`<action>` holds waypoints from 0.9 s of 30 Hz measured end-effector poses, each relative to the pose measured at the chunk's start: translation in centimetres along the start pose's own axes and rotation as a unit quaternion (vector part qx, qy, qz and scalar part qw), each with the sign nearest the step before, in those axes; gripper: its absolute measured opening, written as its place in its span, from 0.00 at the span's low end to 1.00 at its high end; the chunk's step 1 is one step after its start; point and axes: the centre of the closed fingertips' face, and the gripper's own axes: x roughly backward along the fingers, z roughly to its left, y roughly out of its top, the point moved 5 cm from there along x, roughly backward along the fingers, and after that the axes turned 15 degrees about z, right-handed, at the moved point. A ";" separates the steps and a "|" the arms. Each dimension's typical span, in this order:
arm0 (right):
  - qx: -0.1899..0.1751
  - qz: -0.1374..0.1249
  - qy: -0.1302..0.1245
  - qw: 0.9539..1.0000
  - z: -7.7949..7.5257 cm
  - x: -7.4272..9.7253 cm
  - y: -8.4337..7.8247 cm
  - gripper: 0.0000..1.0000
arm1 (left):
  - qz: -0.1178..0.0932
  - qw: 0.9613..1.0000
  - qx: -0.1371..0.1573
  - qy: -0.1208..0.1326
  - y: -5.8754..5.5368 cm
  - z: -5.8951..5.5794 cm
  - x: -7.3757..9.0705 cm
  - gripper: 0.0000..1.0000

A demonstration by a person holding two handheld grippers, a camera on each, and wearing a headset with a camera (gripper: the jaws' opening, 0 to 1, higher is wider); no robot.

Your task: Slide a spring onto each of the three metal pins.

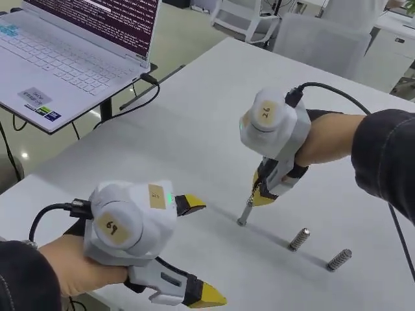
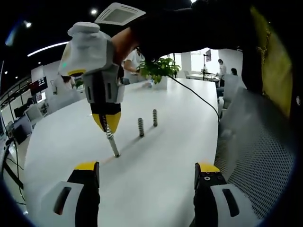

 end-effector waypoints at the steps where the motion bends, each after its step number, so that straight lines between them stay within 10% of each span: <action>1: 0.000 0.000 0.000 1.000 0.0 0.0 0.0 0.08 | 0.002 1.000 -0.004 0.002 0.0 0.0 0.0 0.79; 27: -0.002 0.001 0.016 1.000 0.9 -1.2 0.3 0.09 | 0.013 1.000 -0.020 0.006 -0.2 0.0 -0.2 0.77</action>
